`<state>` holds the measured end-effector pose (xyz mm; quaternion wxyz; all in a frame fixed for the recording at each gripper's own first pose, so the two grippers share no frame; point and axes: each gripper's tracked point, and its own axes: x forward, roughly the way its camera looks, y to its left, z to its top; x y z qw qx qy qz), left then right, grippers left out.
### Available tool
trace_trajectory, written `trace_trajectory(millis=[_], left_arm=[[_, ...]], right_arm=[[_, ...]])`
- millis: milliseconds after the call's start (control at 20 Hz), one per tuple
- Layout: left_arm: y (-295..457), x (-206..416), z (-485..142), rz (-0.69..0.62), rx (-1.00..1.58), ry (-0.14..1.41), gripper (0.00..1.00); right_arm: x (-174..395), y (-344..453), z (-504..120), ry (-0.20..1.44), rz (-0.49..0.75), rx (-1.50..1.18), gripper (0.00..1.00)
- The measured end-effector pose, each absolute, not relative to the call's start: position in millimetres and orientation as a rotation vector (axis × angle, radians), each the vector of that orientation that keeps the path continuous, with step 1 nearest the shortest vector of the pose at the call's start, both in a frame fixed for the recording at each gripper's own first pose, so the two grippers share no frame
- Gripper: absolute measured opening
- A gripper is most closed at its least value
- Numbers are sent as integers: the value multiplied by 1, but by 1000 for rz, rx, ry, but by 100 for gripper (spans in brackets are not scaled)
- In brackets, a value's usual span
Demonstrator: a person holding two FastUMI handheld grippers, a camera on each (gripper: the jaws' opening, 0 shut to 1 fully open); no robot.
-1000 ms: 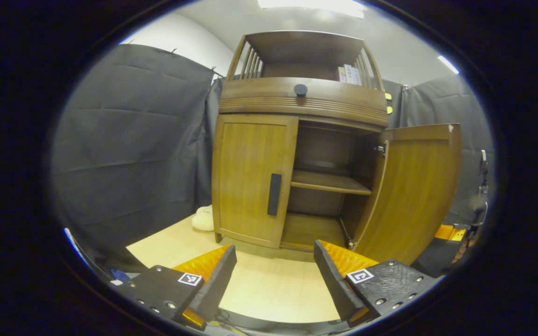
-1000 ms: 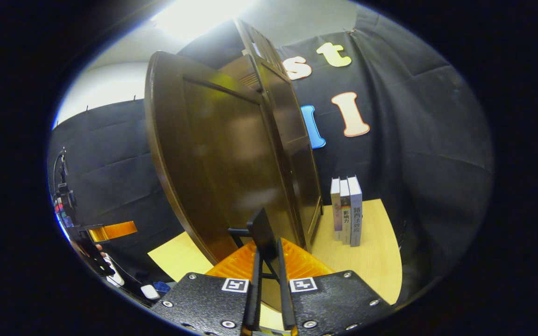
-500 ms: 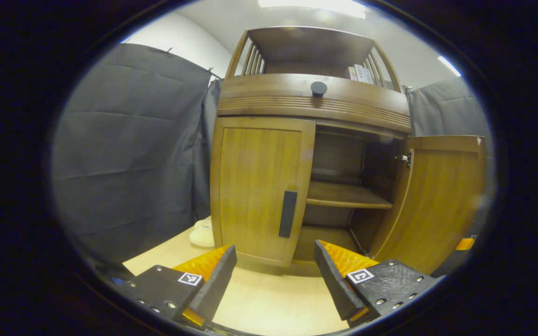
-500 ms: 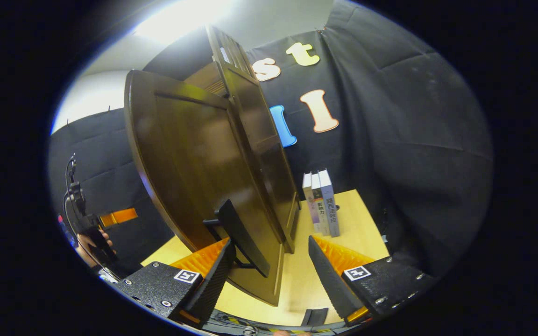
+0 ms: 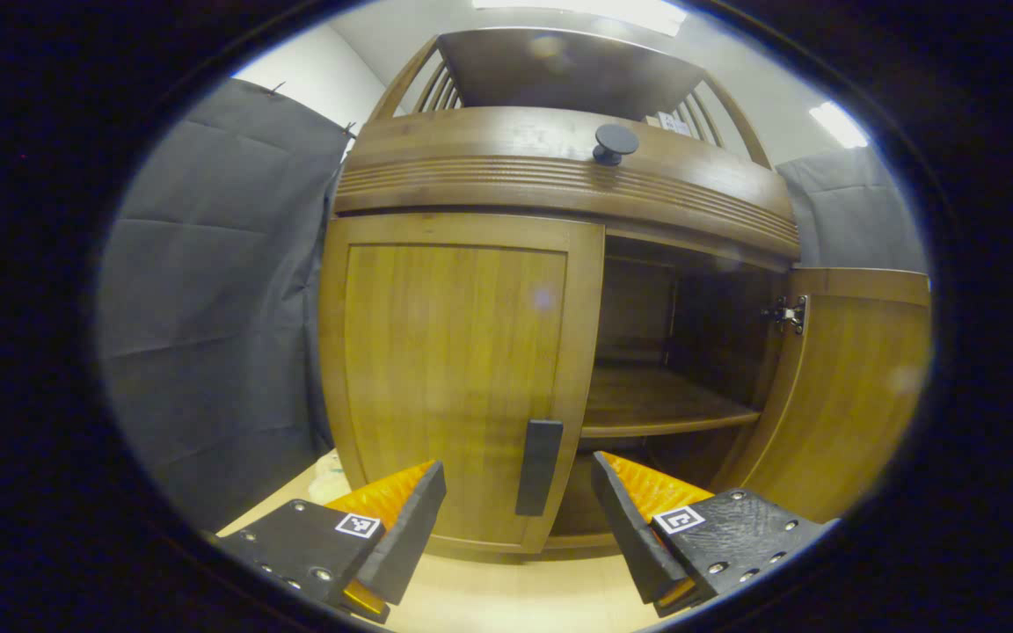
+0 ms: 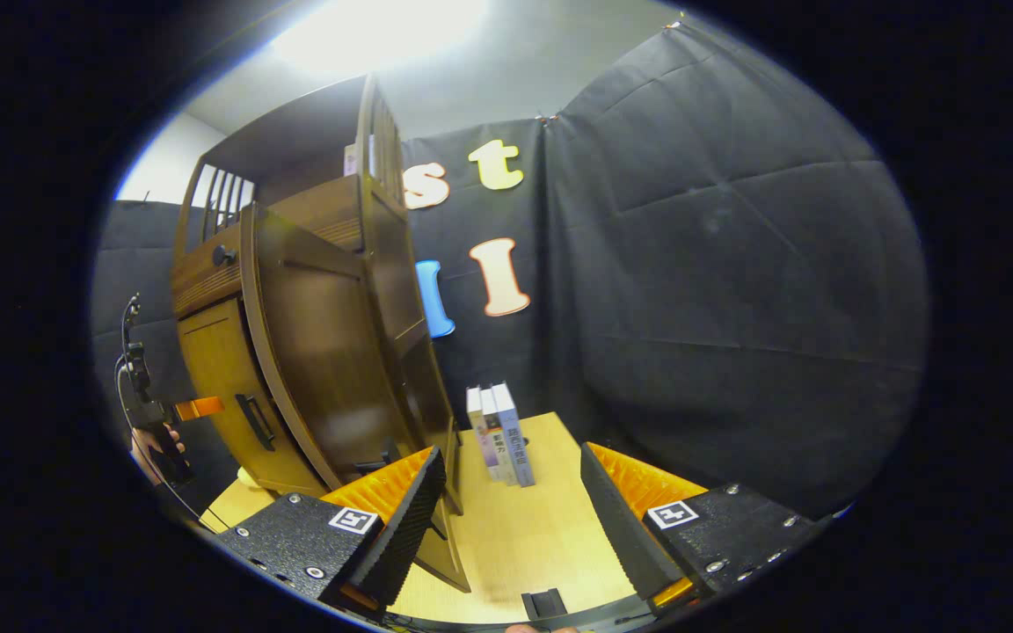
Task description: Open the right door of the double-door shoe cabinet with the right hand, and open the left door with the left hand.
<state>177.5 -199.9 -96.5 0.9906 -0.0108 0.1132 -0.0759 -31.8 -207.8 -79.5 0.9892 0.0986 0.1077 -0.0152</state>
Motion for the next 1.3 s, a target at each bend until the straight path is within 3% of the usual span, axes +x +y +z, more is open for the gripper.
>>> trace_trajectory(millis=[250,350,400,450,500,550,600,650,800,950,1000,1150,1200,1250,1300], left_arm=[[-210,225,-117,-169,27,242,100],[-214,236,-123,-176,31,243,100],[-214,237,-131,-182,36,254,87],[-214,241,-137,-177,42,266,100],[-214,246,-144,-169,42,276,91],[-219,248,-147,-187,27,283,82],[-224,250,-150,-211,11,288,74],[-230,249,-149,-231,-3,286,65],[-233,252,-152,-228,45,252,39],[-232,250,-154,-251,41,229,32],[-232,248,-155,-264,22,239,33],[-232,244,-155,-278,5,241,22],[-231,244,-153,-283,10,240,19],[-231,243,-150,-287,3,238,15],[-232,242,-147,-290,-10,238,15]], right_arm=[[-67,-220,-56,154,-212,187,90],[-78,-217,-57,161,-249,196,99],[-82,-214,-59,174,-258,205,99],[-87,-210,-61,186,-268,211,99],[-92,-207,-61,190,-286,215,91],[-97,-204,-60,189,-298,221,95],[-100,-199,-57,186,-306,228,91],[-103,-193,-57,190,-312,228,95],[-113,-180,-59,207,-323,210,95],[-116,-159,-64,235,-289,216,95],[-116,-153,-65,239,-280,217,91],[-113,-138,-64,231,-249,219,95],[-111,-134,-64,229,-241,214,91],[-112,-130,-66,228,-234,208,95],[-111,-126,-66,226,-224,208,91]])
